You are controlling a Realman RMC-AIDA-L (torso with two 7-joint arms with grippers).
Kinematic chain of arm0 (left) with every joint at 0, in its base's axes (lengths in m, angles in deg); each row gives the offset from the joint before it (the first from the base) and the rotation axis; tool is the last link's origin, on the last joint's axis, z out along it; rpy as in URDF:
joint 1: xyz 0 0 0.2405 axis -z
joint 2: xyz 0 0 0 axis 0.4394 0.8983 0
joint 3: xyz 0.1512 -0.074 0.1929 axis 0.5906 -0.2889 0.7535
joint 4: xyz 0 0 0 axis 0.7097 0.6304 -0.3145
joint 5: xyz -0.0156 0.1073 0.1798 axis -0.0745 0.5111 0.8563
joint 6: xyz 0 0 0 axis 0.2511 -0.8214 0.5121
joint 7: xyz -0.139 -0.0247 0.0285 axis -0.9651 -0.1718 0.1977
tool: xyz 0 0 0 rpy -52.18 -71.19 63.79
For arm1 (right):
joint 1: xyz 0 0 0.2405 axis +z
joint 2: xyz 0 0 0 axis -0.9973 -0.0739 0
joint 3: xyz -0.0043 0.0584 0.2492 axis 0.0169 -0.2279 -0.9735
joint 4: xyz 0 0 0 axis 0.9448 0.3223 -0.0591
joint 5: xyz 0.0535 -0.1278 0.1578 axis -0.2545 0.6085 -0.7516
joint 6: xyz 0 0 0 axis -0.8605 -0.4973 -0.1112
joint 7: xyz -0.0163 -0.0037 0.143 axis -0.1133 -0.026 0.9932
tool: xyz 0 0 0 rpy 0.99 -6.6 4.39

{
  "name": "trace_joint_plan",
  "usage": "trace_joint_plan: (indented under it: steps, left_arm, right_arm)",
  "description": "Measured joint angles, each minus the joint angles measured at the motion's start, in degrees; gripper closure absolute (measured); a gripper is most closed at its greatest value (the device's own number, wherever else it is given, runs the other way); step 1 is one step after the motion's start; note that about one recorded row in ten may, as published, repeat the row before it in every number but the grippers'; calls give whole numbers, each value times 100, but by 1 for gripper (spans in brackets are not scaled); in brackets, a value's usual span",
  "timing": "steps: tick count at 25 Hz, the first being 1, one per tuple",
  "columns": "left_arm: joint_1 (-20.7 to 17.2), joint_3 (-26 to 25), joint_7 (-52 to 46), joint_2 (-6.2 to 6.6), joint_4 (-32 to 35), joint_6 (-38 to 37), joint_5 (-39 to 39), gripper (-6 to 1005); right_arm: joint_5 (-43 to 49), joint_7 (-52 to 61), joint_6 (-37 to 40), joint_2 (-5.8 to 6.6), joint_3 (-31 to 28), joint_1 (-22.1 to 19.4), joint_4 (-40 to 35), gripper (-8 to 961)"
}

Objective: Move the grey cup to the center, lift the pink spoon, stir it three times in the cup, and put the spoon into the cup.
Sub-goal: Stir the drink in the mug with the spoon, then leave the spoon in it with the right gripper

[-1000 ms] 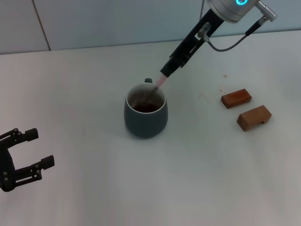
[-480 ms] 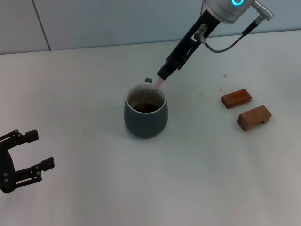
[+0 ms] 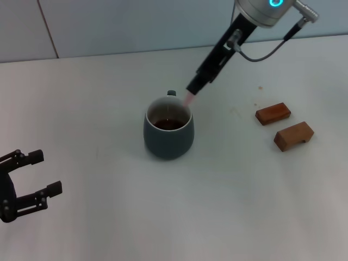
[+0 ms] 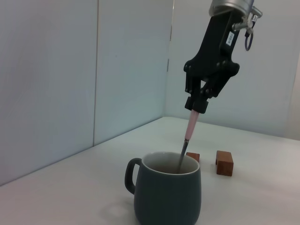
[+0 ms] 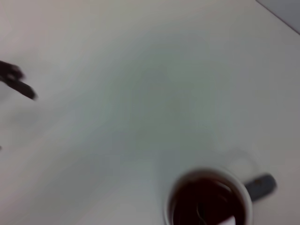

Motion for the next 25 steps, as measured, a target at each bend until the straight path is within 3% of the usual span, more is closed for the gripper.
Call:
trace_joint_plan:
  steps: [7, 15, 25]
  left_arm:
    - [19, -22, -19, 5, 0, -24, 0, 180]
    - [1, -26, -20, 9, -1, -27, -24, 180]
    - [-9, -26, -21, 17, -28, -15, -44, 180]
  right_arm:
    - [134, 83, -305, 24, 16, 38, 39, 776]
    - [121, -42, -16, -57, -22, 171, 88, 765]
    - [324, 121, -166, -70, 19, 190, 97, 751]
